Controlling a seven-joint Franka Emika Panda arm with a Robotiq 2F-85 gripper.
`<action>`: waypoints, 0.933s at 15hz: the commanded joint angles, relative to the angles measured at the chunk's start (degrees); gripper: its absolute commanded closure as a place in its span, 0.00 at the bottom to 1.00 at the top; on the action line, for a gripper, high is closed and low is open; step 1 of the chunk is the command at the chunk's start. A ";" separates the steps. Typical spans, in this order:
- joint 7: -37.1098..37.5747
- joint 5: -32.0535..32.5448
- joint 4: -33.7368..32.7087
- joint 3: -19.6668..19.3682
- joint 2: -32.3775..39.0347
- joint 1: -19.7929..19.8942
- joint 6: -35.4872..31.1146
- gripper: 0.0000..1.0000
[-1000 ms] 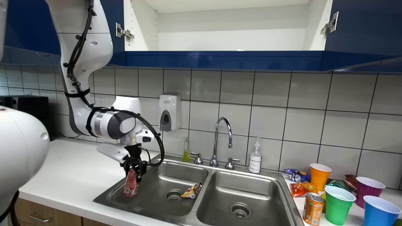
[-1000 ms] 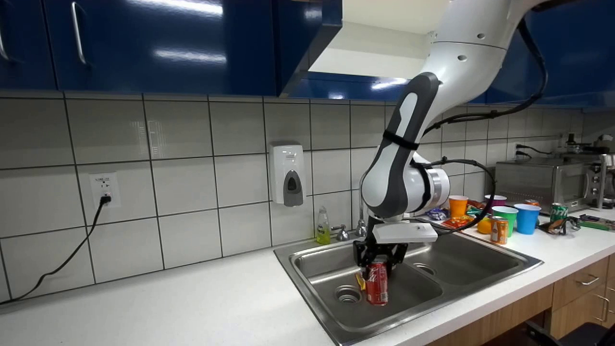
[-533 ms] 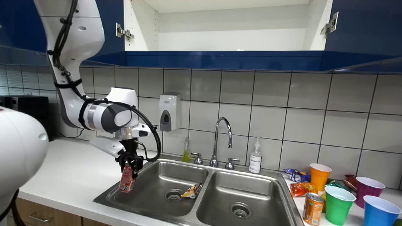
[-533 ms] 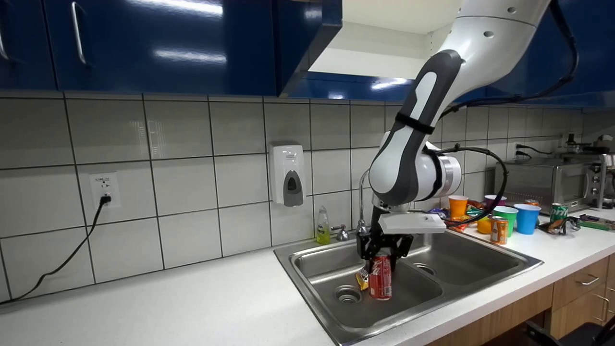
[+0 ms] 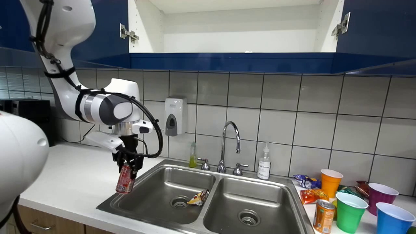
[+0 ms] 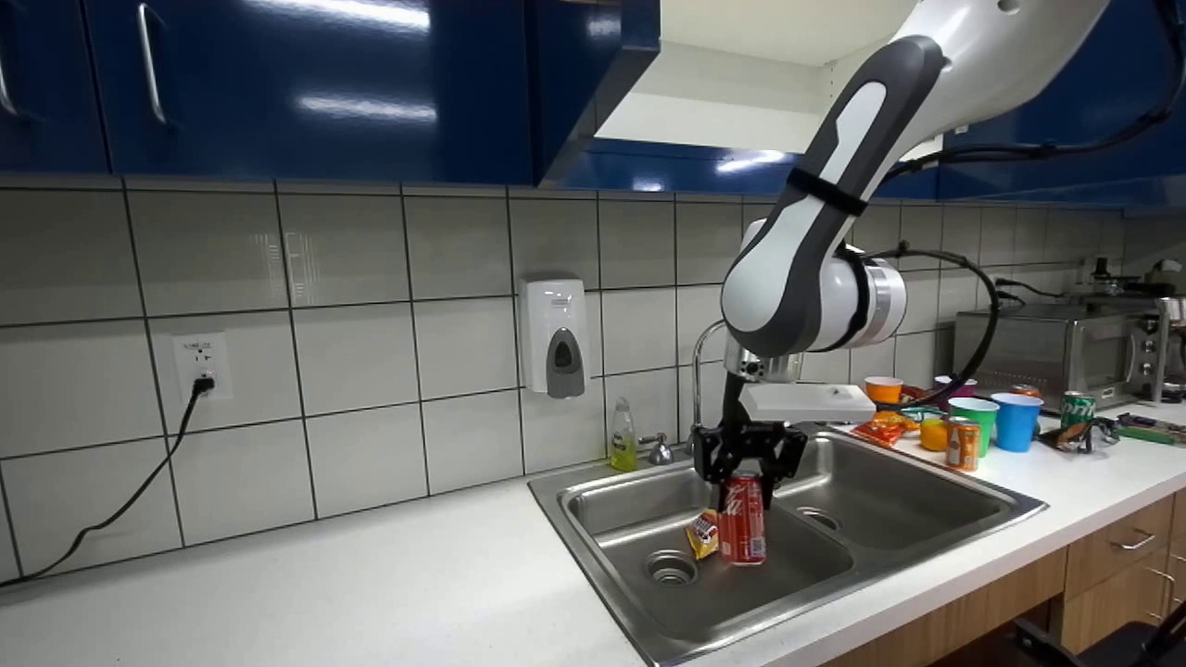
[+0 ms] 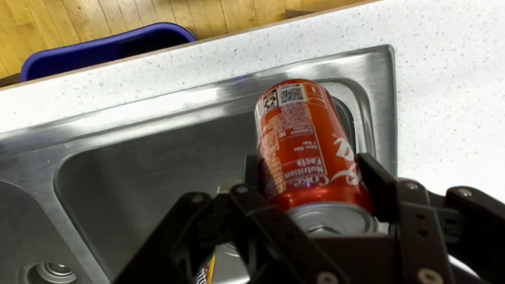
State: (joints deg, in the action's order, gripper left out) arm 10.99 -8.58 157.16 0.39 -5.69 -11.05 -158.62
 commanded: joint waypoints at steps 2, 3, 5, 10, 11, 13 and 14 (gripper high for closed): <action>0.82 -1.45 1.13 2.31 -7.51 1.74 7.27 0.62; 0.63 -1.72 0.87 2.35 -8.23 1.68 8.69 0.62; 0.47 -2.24 0.53 2.36 -9.47 1.61 10.74 0.62; 1.29 -2.11 -0.49 2.59 -11.16 1.90 13.50 0.62; 1.21 -2.11 -0.66 2.59 -11.35 1.89 13.54 0.62; 1.15 -2.45 -1.30 2.51 -11.51 1.82 13.87 0.62; 1.25 -2.53 -1.60 2.51 -11.66 1.86 13.66 0.62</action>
State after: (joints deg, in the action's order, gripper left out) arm 11.20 -10.09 156.77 1.11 -15.14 -11.01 -147.43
